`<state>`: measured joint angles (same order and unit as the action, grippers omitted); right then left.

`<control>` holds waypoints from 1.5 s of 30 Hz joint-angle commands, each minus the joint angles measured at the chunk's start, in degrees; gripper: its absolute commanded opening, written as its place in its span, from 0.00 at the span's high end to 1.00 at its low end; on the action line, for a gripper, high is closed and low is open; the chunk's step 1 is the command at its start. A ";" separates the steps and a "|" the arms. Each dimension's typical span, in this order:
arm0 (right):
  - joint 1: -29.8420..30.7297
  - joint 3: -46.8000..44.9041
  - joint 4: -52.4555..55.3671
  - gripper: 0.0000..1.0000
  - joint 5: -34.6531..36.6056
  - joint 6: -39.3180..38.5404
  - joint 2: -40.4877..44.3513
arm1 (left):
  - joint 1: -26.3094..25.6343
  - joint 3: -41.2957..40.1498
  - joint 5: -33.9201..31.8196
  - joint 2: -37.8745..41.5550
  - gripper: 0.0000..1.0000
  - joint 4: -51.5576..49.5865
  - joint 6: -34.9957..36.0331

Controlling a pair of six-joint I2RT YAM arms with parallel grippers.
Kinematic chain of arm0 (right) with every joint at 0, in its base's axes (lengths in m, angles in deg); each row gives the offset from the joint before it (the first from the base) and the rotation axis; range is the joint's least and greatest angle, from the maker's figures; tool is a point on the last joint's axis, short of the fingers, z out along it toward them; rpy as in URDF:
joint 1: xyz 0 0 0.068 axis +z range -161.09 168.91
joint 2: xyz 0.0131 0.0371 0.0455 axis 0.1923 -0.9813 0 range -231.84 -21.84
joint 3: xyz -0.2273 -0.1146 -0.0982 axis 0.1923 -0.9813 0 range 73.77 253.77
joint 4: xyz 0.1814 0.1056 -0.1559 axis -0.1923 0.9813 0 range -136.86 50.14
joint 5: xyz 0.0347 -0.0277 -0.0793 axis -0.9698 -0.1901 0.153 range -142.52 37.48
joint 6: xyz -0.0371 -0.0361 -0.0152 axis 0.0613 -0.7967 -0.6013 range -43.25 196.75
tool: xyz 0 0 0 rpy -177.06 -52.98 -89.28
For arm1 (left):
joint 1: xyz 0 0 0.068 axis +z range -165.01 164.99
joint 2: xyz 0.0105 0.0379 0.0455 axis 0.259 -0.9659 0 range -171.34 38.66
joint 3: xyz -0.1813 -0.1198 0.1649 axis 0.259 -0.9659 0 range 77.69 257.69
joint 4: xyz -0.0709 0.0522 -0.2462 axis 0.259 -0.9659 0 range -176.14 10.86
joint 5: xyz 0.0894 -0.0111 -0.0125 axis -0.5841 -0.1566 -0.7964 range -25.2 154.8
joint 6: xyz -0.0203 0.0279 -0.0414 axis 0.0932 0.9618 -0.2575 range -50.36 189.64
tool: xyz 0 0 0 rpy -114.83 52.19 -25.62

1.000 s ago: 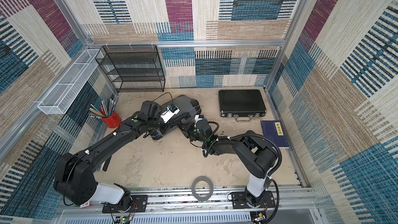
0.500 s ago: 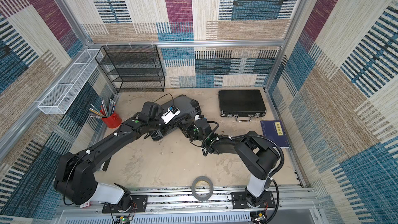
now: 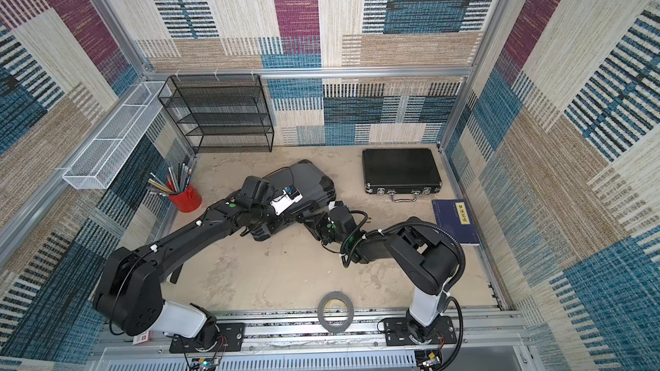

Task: Open the poker set cases
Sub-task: Open the fastener on the poker set case, then place the poker set case at the center of the board.

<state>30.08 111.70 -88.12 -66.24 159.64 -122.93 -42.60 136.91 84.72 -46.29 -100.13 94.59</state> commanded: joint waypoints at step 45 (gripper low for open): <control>-10.25 -9.05 16.07 0.46 -2.78 -28.35 13.08 | -10.71 -5.44 -19.51 -5.96 0.83 -0.51 7.37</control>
<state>19.81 101.52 -71.38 -67.59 134.24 -109.58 -52.13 132.47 63.00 -51.66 -100.35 101.63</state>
